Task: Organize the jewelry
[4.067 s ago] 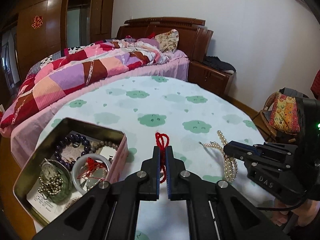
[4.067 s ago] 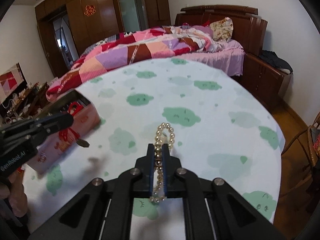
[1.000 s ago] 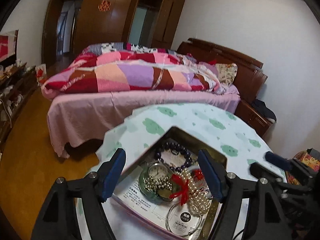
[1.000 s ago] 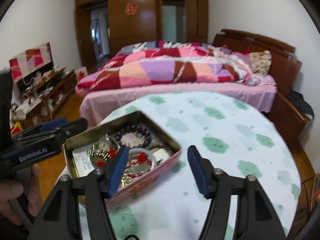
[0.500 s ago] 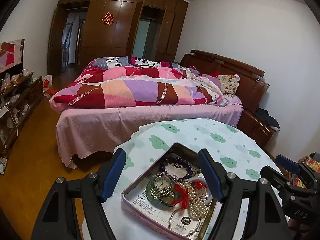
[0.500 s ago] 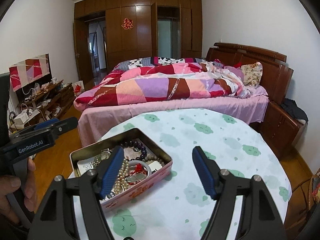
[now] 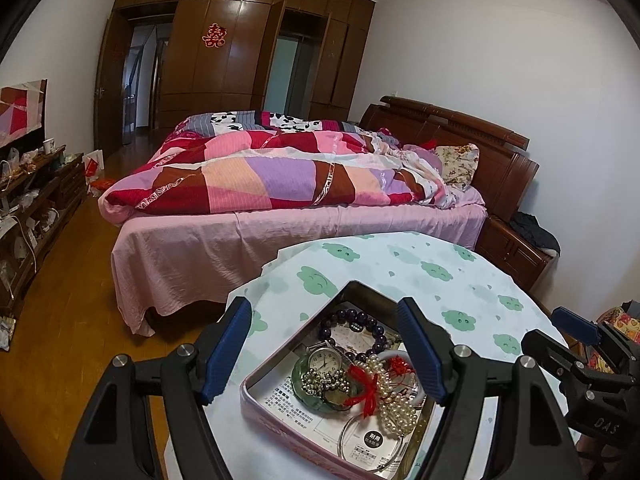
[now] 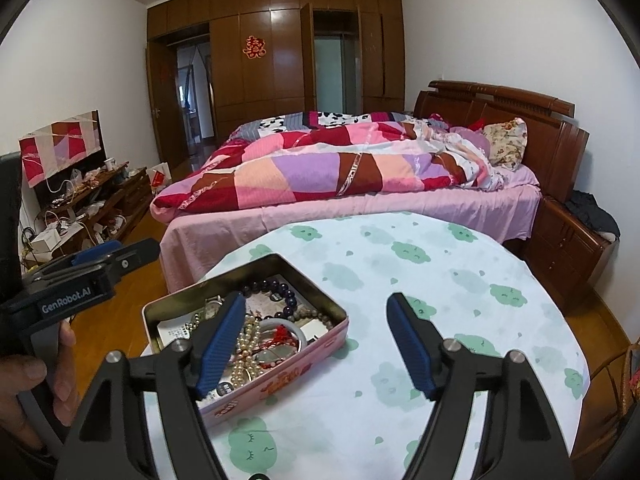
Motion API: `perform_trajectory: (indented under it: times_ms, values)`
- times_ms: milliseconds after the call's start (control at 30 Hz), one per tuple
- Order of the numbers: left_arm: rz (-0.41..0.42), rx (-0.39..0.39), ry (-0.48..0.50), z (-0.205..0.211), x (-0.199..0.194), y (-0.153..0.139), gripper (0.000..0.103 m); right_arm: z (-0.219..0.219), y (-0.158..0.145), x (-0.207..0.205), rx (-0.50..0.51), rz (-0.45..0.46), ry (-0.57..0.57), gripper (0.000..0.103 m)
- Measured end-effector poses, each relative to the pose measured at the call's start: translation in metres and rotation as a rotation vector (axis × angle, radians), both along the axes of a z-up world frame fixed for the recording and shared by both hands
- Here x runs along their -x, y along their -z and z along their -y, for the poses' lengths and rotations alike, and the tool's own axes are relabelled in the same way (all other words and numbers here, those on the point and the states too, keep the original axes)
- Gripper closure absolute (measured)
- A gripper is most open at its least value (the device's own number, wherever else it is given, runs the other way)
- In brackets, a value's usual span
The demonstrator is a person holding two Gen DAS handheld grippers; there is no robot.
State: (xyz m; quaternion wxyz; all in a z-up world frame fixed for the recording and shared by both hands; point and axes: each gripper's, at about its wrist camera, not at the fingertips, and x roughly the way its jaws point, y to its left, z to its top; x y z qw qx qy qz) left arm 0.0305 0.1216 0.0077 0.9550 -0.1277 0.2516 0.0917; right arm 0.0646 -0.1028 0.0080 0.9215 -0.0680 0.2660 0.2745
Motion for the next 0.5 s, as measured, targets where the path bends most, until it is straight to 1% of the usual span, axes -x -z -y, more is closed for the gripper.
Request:
perform_trajectory:
  times_ms: [500]
  values:
    - [-0.009, -0.004, 0.003, 0.0016, 0.0002, 0.0032, 0.028, -0.0017, 0.0005, 0.0017, -0.001, -0.002, -0.003, 0.025]
